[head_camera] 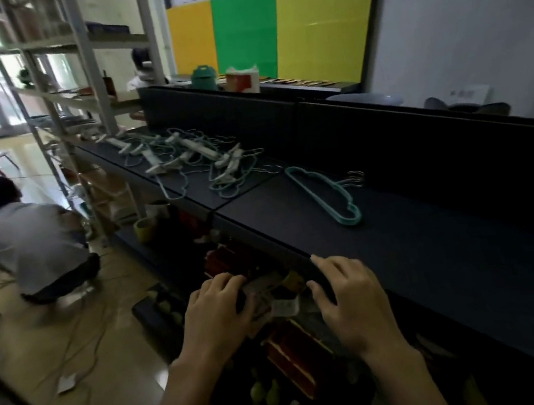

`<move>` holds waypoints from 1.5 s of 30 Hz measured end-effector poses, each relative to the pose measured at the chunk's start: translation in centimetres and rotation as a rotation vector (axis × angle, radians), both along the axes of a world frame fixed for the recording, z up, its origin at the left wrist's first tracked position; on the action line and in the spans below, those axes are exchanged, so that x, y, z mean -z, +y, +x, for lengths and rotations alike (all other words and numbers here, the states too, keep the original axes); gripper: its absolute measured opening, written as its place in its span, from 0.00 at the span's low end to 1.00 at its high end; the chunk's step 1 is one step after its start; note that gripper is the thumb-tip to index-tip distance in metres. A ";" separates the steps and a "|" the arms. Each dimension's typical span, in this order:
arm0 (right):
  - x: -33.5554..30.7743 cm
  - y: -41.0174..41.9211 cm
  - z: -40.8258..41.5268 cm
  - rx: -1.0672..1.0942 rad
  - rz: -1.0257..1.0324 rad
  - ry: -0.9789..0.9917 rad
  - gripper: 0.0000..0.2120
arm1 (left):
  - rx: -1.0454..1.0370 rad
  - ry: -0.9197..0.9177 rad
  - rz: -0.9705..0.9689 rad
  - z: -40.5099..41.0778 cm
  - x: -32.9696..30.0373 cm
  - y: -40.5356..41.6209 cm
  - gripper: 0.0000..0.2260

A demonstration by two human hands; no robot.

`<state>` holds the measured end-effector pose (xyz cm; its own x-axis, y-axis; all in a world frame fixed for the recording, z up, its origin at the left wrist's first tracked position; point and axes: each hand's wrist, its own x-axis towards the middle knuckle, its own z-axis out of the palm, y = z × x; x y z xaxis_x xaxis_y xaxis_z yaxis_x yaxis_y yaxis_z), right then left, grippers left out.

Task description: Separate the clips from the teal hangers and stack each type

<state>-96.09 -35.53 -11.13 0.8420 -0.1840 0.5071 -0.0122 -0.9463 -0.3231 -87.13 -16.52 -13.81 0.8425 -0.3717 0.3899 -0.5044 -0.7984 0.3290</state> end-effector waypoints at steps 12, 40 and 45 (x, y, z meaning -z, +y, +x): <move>3.6 13.5 10.3 -0.227 -0.018 0.211 0.22 | -0.281 0.097 -0.084 4.5 4.3 16.6 0.18; 7.2 24.0 47.8 -0.517 -0.026 0.422 0.25 | -0.589 0.146 -0.042 35.1 5.9 29.0 0.16; 8.3 27.3 53.3 -0.503 -0.039 0.454 0.25 | -0.576 0.212 -0.040 40.6 7.1 32.8 0.16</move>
<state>-42.81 -8.26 -19.45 0.9514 0.2971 0.0811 0.3061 -0.8831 -0.3556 -46.48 16.25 -20.87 0.9644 0.1777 0.1959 0.0840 -0.9081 0.4103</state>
